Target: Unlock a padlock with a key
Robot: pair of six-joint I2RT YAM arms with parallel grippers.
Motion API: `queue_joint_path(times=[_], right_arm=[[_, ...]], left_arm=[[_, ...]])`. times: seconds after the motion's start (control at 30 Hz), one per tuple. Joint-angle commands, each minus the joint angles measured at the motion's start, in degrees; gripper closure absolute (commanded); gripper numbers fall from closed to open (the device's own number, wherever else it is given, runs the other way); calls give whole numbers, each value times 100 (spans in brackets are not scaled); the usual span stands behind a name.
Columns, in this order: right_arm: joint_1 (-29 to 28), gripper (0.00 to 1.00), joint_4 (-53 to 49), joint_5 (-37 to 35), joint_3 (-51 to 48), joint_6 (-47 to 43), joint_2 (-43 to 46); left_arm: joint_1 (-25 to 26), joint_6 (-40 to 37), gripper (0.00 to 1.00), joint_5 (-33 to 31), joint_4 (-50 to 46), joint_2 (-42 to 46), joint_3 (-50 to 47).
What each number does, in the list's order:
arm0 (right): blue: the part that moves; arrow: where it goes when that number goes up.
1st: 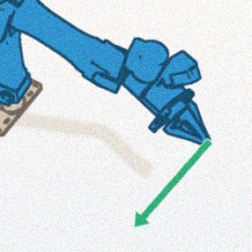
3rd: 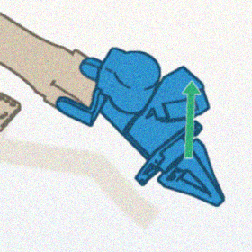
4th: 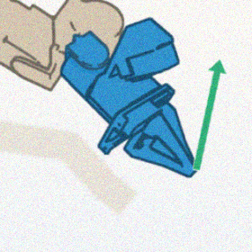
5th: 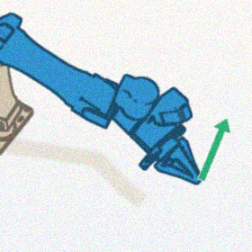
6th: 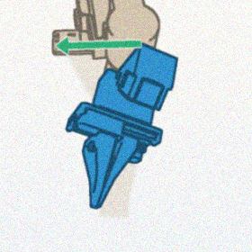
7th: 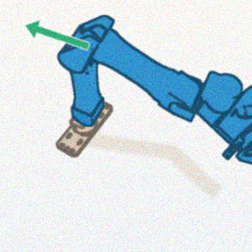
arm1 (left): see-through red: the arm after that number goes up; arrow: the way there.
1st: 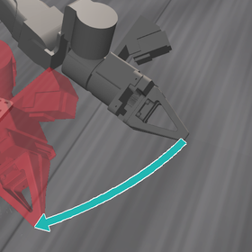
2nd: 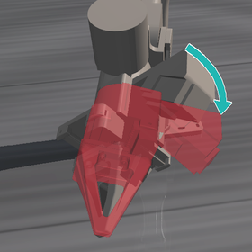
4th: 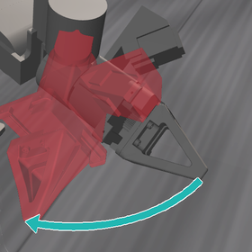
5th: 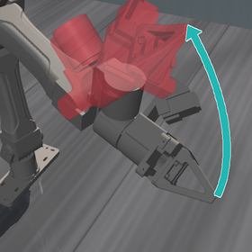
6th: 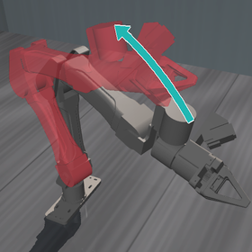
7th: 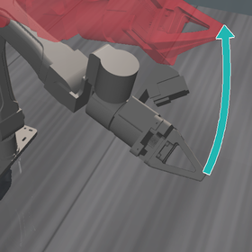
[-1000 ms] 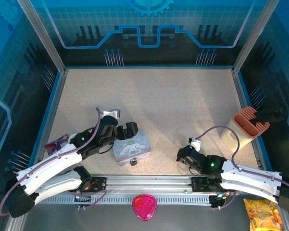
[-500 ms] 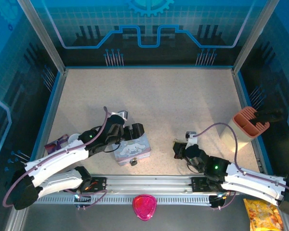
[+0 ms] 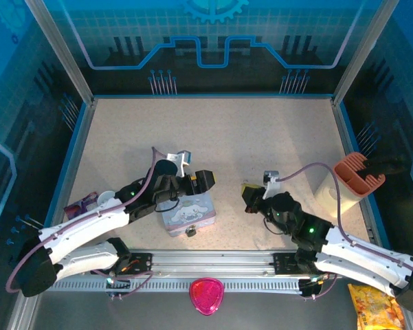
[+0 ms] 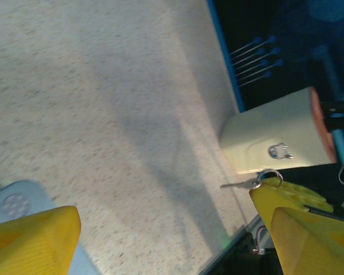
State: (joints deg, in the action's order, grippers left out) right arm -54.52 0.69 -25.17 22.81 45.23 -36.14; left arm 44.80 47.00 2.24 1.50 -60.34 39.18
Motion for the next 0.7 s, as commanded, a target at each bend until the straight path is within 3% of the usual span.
queue_joint_path(times=[0.0,0.13,0.3,0.5,0.67], right_arm=[[281,100,-120,555,694,180,-178],[571,100,-283,1181,1261,352,-515],[760,100,-561,1729,1850,632,-954],[746,100,-837,2181,2374,810,-1353],[623,100,-828,2203,2458,870,-1416]], left_arm=[[34,-523,12,499,1515,-18,-452],[-92,-876,16,800,2496,-84,-674],[-100,-1365,28,1223,3503,-339,-808],[-89,-3488,41,1072,4595,-585,-1404],[-93,-4682,55,1533,5237,-974,-1513]])
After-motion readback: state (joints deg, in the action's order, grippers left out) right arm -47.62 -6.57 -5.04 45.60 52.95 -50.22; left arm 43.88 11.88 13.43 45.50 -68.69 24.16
